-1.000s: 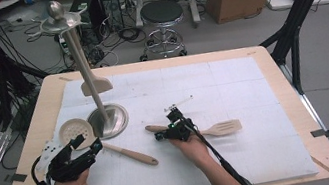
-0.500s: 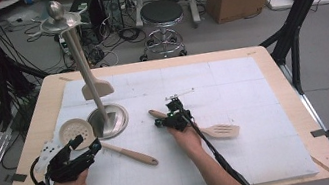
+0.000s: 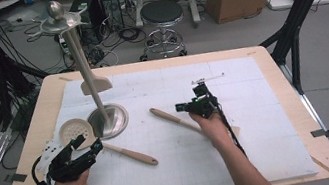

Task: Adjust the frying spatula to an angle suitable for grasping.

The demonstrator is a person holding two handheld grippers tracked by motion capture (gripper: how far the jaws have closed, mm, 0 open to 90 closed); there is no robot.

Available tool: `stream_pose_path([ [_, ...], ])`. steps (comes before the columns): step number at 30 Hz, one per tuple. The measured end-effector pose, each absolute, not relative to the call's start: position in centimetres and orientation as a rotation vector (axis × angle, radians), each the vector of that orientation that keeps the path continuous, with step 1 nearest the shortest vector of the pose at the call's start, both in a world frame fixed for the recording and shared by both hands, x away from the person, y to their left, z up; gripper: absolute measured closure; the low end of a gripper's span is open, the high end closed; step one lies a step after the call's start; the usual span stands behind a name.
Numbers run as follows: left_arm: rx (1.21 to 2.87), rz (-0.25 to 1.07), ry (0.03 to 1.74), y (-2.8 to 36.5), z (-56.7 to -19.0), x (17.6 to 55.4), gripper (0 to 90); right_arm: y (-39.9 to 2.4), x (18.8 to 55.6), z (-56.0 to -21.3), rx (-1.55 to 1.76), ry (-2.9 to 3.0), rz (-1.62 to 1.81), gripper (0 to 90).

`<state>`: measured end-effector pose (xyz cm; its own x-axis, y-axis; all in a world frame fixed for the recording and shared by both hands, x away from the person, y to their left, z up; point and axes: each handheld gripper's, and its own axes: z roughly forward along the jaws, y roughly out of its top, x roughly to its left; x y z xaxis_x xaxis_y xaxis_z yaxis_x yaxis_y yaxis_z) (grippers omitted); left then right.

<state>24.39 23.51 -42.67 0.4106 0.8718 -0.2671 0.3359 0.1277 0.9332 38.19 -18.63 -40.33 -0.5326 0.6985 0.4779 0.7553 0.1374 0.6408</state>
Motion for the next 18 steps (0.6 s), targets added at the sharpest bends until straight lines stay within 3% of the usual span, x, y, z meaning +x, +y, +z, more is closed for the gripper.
stream_pose_path([
  [6, 1.453, 0.553, 1.145, 23.3, -42.6, 24.4, 28.9, -21.5, 38.3, -40.1, -1.481, -2.316, -1.317, 83.4],
  [13, 1.453, 0.551, 1.149, 23.3, -42.7, 24.4, 28.9, -22.2, 39.1, -40.8, -1.442, -2.244, -1.308, 62.3],
  [18, 1.452, 0.551, 1.149, 23.3, -42.7, 24.5, 29.0, -21.8, 39.4, -41.5, -1.410, -2.266, -1.249, 53.9],
])
